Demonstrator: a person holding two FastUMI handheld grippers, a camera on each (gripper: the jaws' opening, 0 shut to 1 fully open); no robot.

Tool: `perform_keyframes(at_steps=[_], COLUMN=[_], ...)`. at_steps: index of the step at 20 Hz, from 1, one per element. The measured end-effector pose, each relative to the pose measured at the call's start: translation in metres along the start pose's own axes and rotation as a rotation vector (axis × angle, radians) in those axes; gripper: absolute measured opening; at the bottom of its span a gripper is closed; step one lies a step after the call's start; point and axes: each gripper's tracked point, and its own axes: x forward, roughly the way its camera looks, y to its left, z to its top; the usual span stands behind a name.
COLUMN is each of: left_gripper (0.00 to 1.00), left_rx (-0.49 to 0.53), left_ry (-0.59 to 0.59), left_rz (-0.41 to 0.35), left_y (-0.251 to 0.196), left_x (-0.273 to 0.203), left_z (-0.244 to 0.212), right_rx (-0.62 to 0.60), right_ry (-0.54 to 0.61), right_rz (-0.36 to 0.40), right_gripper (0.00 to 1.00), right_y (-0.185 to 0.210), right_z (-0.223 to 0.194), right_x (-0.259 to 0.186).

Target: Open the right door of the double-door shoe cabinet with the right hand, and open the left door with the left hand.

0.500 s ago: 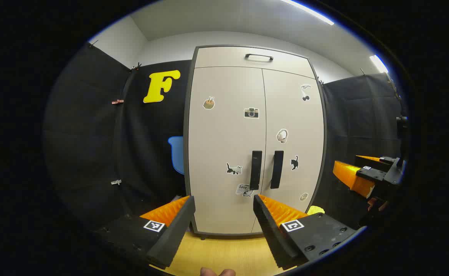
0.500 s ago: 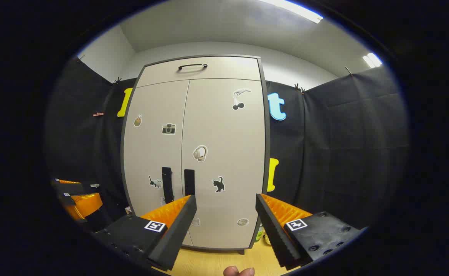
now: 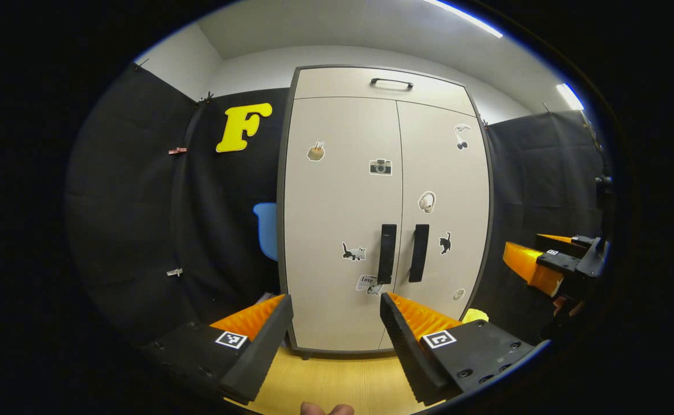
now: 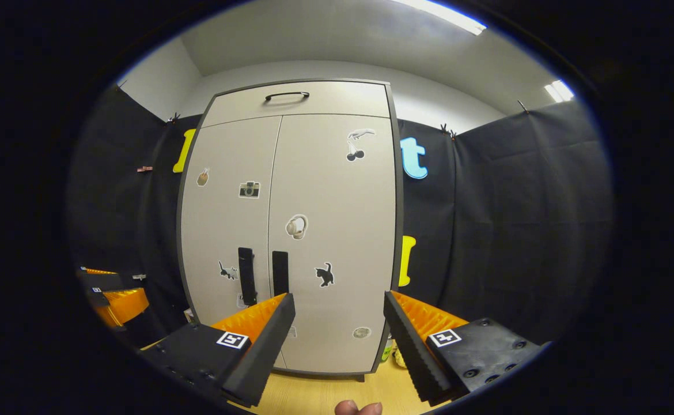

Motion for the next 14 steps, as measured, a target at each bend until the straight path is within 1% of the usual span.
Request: perform_keyframes(at_steps=[9, 14], left_gripper=[0.95, 0.95], left_rx=[0.021, 0.002], left_ry=[0.0, -0.023], left_rz=[-0.01, -0.033], left_y=[0.002, 0.01], left_x=[0.002, 0.012], left_z=[0.0, 0.006], right_rx=[-0.013, 0.01], right_ry=[-0.001, -0.003], right_rz=[0.009, 0.04], right_gripper=[0.98, 0.98], right_y=[0.004, 0.014], right_z=[-0.002, 0.003], right_x=[-0.002, -0.005])
